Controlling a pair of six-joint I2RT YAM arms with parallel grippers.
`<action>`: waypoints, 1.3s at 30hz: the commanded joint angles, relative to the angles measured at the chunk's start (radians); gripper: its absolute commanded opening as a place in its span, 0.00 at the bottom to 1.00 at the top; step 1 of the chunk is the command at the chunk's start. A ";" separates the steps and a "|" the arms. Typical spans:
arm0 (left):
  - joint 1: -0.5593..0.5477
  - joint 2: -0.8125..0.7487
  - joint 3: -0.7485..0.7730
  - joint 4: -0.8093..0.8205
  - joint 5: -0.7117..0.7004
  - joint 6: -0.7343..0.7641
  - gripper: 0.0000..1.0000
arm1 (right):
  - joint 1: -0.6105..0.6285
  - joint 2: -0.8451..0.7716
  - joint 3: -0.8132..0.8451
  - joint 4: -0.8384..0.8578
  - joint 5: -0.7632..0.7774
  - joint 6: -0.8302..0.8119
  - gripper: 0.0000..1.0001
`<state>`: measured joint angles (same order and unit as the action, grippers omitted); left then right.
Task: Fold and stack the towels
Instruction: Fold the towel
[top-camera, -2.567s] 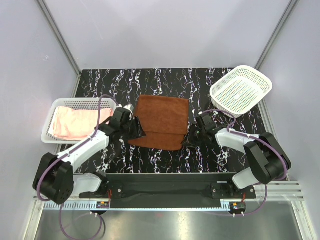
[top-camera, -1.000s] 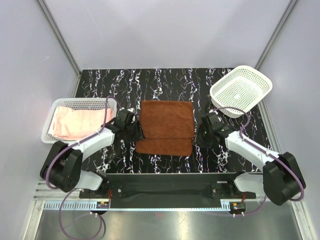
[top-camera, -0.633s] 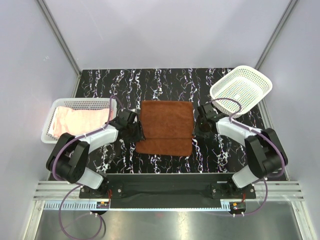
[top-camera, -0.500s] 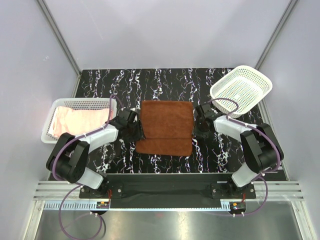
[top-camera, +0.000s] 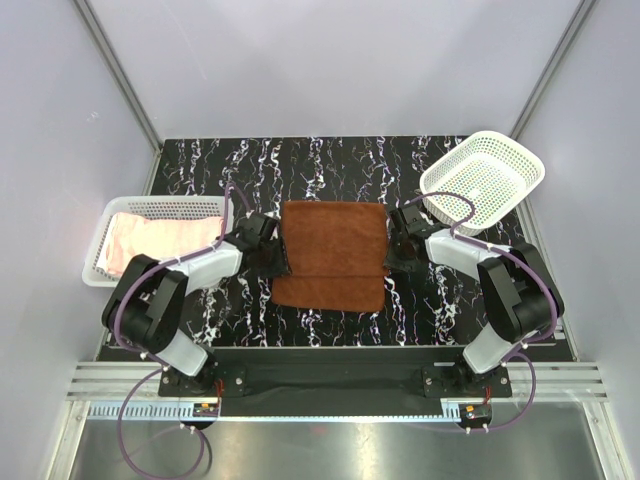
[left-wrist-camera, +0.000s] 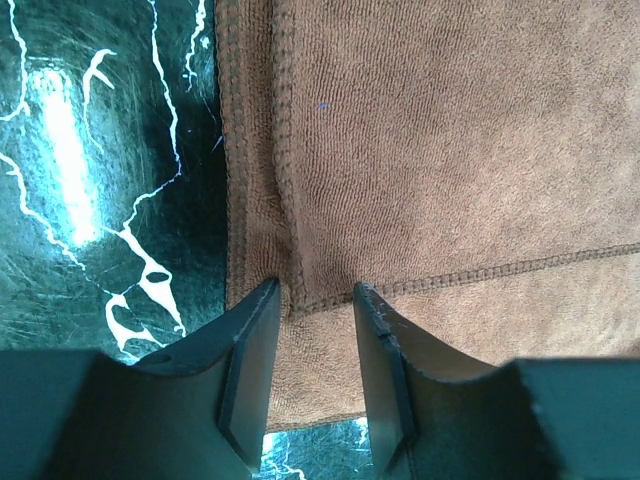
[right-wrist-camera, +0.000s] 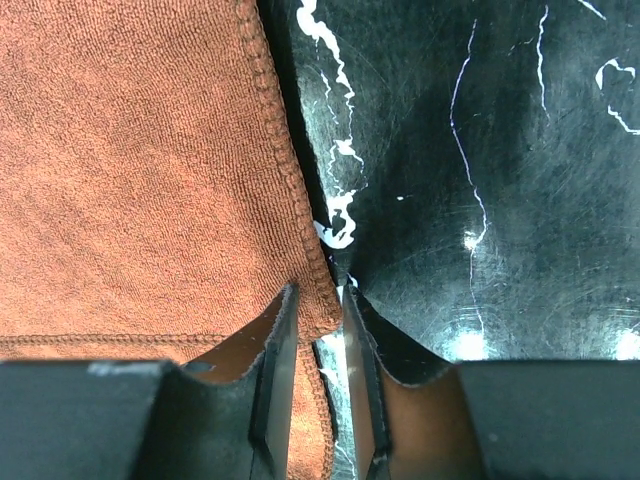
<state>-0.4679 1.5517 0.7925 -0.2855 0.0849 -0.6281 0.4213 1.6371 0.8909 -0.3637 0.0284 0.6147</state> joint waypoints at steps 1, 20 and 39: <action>0.003 0.016 0.034 0.037 -0.028 0.011 0.38 | -0.003 0.027 0.002 0.019 0.042 -0.023 0.31; 0.003 0.022 0.070 0.008 0.004 -0.002 0.00 | -0.004 0.101 -0.029 0.039 0.027 -0.001 0.00; 0.002 0.025 0.146 -0.087 0.006 0.014 0.37 | -0.004 -0.046 0.045 -0.066 -0.059 -0.035 0.00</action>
<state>-0.4679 1.5772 0.8982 -0.3759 0.0975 -0.6216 0.4194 1.6264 0.9108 -0.4160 -0.0048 0.5915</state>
